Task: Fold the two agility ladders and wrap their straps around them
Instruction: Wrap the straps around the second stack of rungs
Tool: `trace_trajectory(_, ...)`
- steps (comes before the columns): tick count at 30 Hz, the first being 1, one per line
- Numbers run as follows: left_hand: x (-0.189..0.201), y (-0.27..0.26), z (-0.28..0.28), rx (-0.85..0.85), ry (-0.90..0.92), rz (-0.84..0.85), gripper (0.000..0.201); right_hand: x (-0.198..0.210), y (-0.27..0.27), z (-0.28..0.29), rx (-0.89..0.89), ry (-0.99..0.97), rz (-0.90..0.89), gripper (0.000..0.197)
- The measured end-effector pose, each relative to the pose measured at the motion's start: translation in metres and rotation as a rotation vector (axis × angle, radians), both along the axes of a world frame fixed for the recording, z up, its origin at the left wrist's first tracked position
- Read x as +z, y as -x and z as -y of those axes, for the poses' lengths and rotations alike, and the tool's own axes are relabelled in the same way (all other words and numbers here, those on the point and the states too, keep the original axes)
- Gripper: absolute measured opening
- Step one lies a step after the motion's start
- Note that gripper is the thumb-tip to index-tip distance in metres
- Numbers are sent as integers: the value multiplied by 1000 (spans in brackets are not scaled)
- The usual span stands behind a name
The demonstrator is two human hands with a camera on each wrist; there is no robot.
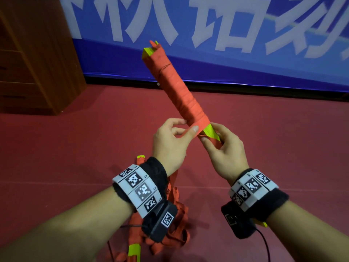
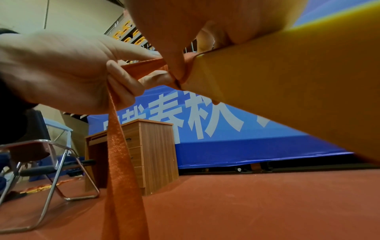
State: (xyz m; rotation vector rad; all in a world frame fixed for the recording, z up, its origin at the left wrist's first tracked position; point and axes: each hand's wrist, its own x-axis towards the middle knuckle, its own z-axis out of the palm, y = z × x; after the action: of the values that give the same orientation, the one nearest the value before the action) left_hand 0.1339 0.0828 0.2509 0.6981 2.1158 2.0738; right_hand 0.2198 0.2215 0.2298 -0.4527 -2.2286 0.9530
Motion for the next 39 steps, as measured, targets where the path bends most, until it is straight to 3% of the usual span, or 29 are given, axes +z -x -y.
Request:
trace_trajectory(7, -9, 11, 0, -25, 76, 12, 50, -3, 2, -2, 108, 140, -30, 38)
trace_trajectory(13, -11, 10, 2, -146, 128, -49, 21, -4, 1, 1, 169, 177, -3, 35)
trace_trajectory(16, -15, 10, 4, -126, 117, -59, 17, -5, 0, 3, 184, 149, 32, 35)
trace_trajectory(21, -24, 6, 0, -71, 84, 5, 27, -2, -4, 2, 198, 5, 161, 48)
trace_trajectory(29, -23, 2, -4, -64, 36, 54, 28, -7, 0, 2, 138, -70, 204, 62)
trace_trajectory(39, -18, 2, -7, 142, 61, 31, 42, 4, 0, 5, 3, -234, 290, 75)
